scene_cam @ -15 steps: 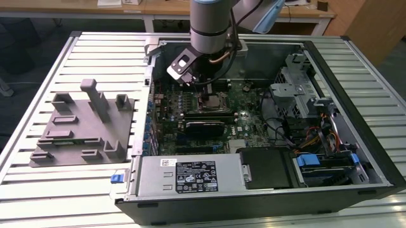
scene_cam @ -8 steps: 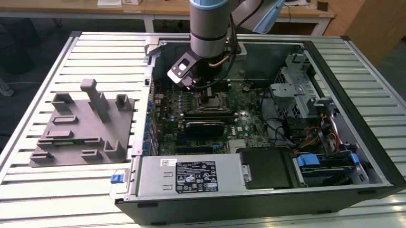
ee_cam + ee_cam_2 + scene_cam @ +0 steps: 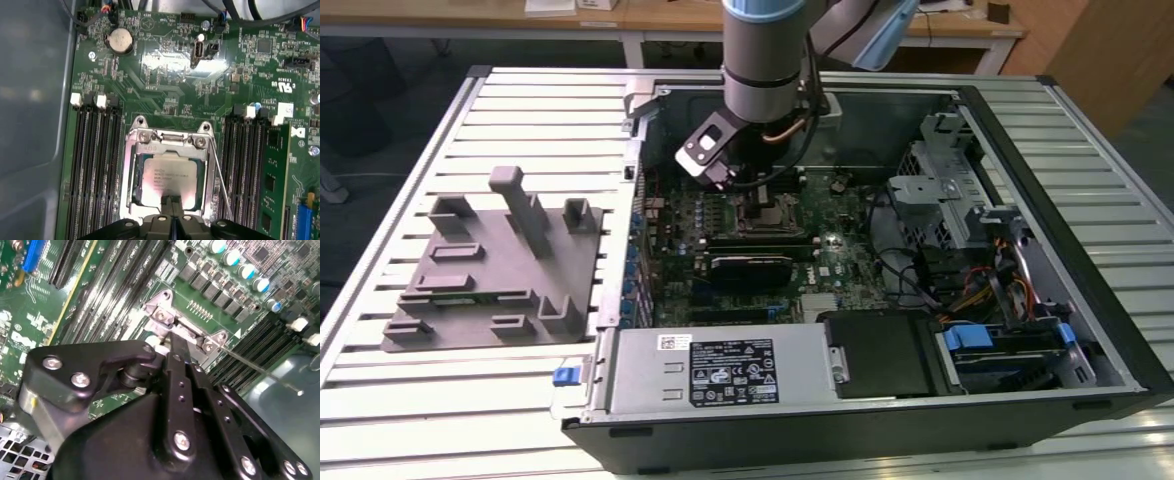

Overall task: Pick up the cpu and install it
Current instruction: 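Close the cpu cover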

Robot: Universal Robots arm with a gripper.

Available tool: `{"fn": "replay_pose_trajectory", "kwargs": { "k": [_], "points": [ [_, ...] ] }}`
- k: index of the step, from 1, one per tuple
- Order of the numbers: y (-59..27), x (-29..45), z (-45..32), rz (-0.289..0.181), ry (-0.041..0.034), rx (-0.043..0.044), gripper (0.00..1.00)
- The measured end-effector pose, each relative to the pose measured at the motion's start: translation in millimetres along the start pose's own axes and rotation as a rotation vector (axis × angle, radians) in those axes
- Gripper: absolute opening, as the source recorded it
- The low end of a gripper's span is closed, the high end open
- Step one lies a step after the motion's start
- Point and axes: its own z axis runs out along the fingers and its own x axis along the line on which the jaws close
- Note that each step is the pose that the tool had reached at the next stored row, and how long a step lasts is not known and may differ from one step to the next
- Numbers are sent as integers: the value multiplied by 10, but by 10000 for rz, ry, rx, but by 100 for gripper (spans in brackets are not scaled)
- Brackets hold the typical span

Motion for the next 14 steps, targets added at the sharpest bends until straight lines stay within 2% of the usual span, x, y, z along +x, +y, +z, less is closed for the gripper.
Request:
{"fn": "replay_pose_trajectory", "kwargs": {
  "k": [5,10,14],
  "points": [
    [43,-3,-25,-7,2,2,11],
    [47,-1,-157,-7,1,4,11],
    [47,-1,-162,-7,3,2,11]
  ]
}}
